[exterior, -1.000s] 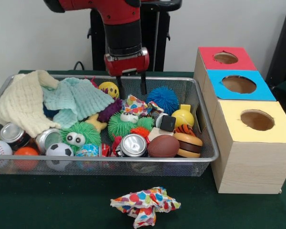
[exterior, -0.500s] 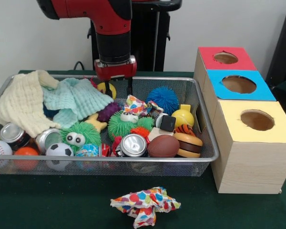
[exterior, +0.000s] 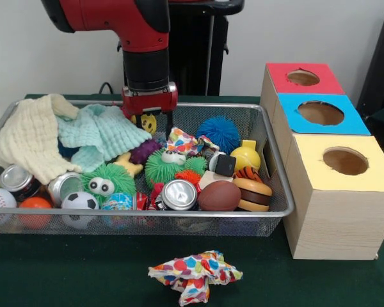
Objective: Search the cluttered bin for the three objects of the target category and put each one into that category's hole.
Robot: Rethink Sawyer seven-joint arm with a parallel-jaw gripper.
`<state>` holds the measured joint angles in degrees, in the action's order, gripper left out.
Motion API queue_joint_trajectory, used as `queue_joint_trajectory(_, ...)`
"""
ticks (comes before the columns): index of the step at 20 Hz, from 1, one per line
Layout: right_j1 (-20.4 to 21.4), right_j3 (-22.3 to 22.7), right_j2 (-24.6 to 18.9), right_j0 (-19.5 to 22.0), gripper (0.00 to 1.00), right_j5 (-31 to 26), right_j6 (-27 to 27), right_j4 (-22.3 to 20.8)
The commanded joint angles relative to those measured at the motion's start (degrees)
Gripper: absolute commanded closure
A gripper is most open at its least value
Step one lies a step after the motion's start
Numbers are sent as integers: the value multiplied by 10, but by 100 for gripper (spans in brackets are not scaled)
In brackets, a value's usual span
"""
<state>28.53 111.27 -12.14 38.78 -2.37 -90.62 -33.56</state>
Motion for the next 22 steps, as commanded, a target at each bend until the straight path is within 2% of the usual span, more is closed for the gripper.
queue_joint_trajectory(1, -32, 4, -99, 77, 0, 28, -123, 62)
queue_joint_trajectory(2, -36, 15, -122, 94, 0, 23, -129, 75)
queue_joint_trajectory(8, -44, 51, -186, 137, 0, -4, -122, 127)
queue_joint_trajectory(12, -65, 69, -229, 164, 0, -1, -114, 144)
queue_joint_trajectory(19, -42, 99, -242, 159, 0, 6, -116, 161)
queue_joint_trajectory(21, -25, 103, -233, 148, 0, 3, -113, 161)
queue_joint_trajectory(22, -6, 93, -203, 126, 0, 11, -100, 144)
